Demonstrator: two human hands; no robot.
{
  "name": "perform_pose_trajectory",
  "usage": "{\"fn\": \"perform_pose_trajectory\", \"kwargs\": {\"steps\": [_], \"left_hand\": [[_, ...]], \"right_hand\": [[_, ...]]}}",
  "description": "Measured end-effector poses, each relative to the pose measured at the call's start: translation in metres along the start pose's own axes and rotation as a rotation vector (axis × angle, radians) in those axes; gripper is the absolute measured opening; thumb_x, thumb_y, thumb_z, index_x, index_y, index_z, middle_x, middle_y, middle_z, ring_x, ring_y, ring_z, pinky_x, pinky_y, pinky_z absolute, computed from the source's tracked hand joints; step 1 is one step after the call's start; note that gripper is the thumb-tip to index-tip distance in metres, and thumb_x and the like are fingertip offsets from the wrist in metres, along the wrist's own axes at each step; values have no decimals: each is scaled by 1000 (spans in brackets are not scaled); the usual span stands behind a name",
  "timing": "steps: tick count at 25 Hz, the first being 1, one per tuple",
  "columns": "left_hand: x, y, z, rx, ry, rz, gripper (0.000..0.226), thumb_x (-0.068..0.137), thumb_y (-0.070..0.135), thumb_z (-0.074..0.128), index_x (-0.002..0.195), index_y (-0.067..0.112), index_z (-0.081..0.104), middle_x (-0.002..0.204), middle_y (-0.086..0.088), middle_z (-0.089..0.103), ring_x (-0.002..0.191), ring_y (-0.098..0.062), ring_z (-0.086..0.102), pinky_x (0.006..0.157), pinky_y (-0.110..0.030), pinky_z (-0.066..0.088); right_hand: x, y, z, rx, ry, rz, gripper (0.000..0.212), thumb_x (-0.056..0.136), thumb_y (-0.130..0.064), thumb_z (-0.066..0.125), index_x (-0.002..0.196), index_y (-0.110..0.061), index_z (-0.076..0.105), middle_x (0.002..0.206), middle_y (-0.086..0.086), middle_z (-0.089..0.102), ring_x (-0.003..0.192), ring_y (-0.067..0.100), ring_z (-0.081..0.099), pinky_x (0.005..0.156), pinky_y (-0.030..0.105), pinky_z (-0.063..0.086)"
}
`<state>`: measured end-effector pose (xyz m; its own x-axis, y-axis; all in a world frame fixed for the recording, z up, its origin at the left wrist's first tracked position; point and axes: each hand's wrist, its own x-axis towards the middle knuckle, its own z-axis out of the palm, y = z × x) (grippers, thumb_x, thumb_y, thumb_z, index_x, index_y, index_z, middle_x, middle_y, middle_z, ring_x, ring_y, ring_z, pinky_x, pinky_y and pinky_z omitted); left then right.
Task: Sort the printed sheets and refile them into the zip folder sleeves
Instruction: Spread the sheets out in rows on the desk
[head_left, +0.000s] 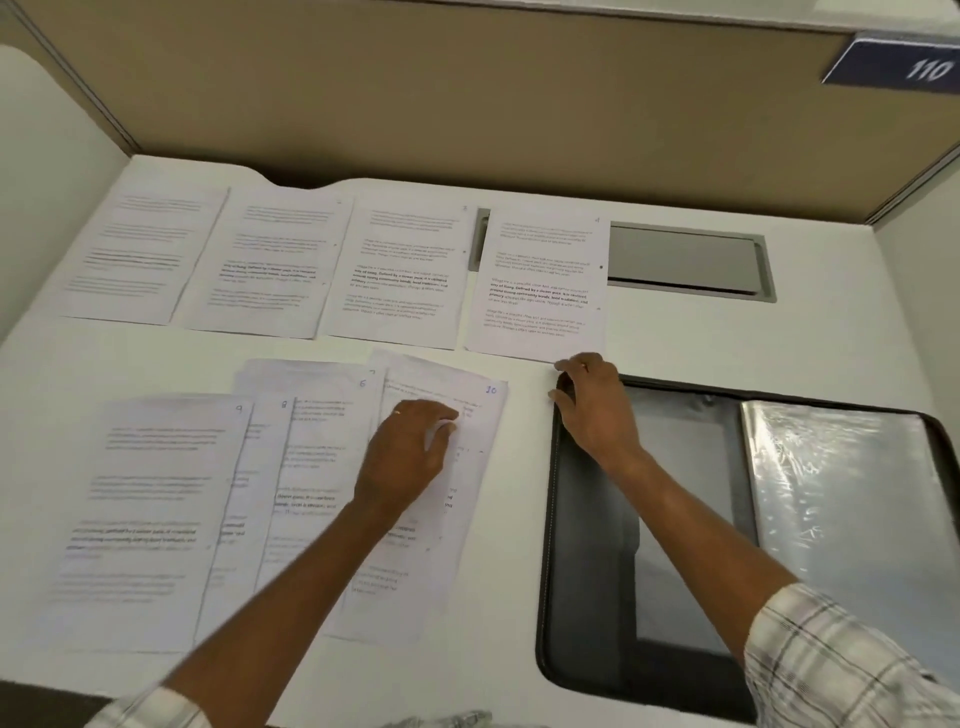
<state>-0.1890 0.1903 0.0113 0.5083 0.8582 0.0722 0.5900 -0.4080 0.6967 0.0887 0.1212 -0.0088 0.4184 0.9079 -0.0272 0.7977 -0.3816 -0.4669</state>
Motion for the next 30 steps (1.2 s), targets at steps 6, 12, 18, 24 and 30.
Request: {"fn": "perform_pose_trajectory", "kwargs": {"steps": [6, 12, 18, 24, 30], "left_hand": [[-52, -21, -3, 43, 15, 47, 19, 95, 19, 72, 113, 19, 76, 114, 3, 72, 110, -12, 62, 99, -26, 50], [-67, -31, -12, 38, 46, 12, 21, 95, 16, 73, 115, 16, 76, 117, 2, 72, 114, -11, 61, 102, -12, 40], [-77, -47, -30, 85, 124, -6, 22, 97, 17, 71, 118, 15, 75, 124, -2, 72, 120, -18, 62, 108, -32, 46], [-94, -107, -57, 370, 86, 54, 37, 99, 36, 56, 132, 25, 67, 149, 3, 57, 148, -18, 40, 126, -54, 18], [-95, -137, -71, 411, -9, 66, 51, 98, 56, 48, 142, 32, 57, 163, 2, 40, 157, -19, 23, 124, -63, 5]], "right_hand": [[-13, -2, -6, -127, 32, -30, 28, 97, -33, 65, 118, -14, 63, 120, 7, 57, 108, 27, 54, 78, 38, 56], [-21, 1, -9, -110, -23, 1, 30, 99, -33, 63, 122, -13, 61, 125, 8, 54, 114, 28, 51, 84, 44, 57], [-56, -53, 6, 139, 109, -37, 26, 97, -23, 67, 121, -15, 65, 123, 3, 62, 111, 22, 59, 91, 36, 52], [-115, -152, 67, 503, -79, 95, 30, 92, -16, 73, 121, -15, 64, 121, 0, 63, 105, 15, 60, 96, 34, 52], [-124, -181, 85, 411, 48, 315, 58, 84, -13, 81, 134, -12, 52, 138, 6, 46, 124, 22, 44, 100, 15, 25]]}}
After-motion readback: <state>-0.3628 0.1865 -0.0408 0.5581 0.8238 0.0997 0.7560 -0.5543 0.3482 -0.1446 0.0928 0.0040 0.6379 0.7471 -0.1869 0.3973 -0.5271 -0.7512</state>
